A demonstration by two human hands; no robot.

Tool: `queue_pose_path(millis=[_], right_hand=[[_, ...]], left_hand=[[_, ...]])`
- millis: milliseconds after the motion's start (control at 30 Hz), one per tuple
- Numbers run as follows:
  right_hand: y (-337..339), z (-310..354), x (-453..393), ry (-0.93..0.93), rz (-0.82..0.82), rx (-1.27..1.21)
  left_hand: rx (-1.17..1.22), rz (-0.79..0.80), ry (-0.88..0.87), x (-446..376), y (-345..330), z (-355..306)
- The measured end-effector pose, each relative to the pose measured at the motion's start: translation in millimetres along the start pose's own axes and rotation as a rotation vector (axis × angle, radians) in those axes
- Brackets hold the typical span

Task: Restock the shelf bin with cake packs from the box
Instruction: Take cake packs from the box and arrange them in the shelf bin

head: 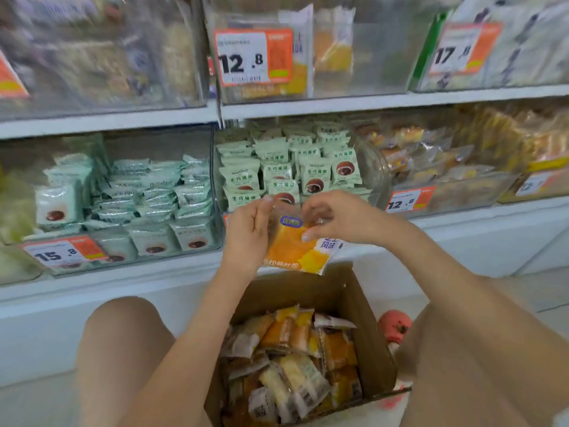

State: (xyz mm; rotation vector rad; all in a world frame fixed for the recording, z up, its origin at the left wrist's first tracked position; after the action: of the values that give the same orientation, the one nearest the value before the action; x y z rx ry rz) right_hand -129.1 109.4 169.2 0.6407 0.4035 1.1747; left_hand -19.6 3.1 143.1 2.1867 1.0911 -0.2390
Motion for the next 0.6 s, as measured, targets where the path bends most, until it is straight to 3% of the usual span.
queue_pose_path(millis=[100,167,300,367,433,500,600], right_hand=[[70.4,43.5,-10.6,0.111,-0.116,-0.008],[130.0,78.8,-12.1,0.221,-0.279,0.02],[245.9,137.1,-23.3,0.442,-0.659,0.061],[281.6,157.1,-40.3,0.459,-0.758,0.167],[301.9,168.4,-66.4,0.425,-0.769,0.309],[312.1,164.3,-99.4,0.332,-0.675,0.397],[324.4,134.0,-145.3,0.155,-0.515,0.545]], left_hand=[[0.045,-0.08,-0.088,-53.9,28.2,-40.9],[0.022,-0.161,-0.202,-84.4,53.6,-72.7],[-0.391,-0.355,-0.516,-146.2,78.5,-123.2],[-0.594,-0.358,-0.594,-181.3,67.2,-133.4],[-0.824,-0.41,-0.613,-205.8,52.2,-132.4],[-0.986,-0.545,-0.633,-213.7,44.6,-126.8],[-0.992,-0.727,-0.693,-208.6,42.9,-122.5]])
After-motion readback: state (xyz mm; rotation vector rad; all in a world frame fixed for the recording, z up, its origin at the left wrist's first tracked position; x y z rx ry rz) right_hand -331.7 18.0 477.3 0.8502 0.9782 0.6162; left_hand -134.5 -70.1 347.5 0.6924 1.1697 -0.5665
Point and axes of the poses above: each hand's wrist, its own x-axis away from the middle knuckle, its own y-axis out of the back of the hand, z = x × y, the point moved 6 cm from there along -x, towards the middle knuckle, and after that the axes turned 10 degrees about -x, right-handed, at the moved point
